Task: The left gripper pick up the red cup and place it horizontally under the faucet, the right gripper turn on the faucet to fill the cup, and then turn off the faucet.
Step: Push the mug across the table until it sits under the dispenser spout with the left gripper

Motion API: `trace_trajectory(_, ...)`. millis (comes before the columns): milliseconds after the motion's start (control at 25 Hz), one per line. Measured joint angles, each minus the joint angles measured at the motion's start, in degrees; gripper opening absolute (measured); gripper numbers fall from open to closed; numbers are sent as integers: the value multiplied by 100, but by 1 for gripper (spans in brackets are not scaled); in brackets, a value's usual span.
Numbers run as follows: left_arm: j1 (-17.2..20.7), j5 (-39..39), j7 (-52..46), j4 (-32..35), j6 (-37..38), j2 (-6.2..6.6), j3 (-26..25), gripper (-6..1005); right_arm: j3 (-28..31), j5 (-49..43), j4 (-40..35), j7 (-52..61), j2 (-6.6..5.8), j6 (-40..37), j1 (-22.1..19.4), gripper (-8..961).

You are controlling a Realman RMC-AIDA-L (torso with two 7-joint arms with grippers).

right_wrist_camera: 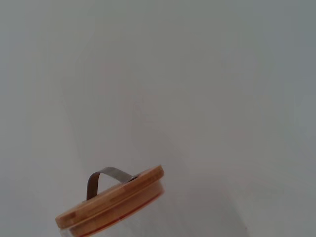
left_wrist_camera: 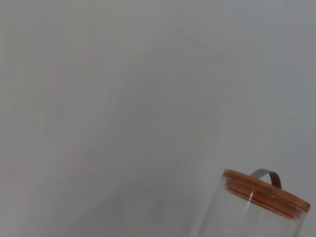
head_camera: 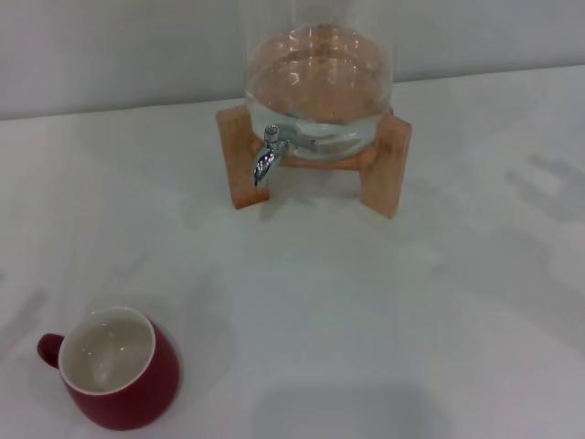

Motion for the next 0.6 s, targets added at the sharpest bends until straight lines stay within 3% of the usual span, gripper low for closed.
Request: trace_trajectory(600,27,29,0,12,-102,0,0,870,-12,0,0,0,0,23,-29,658)
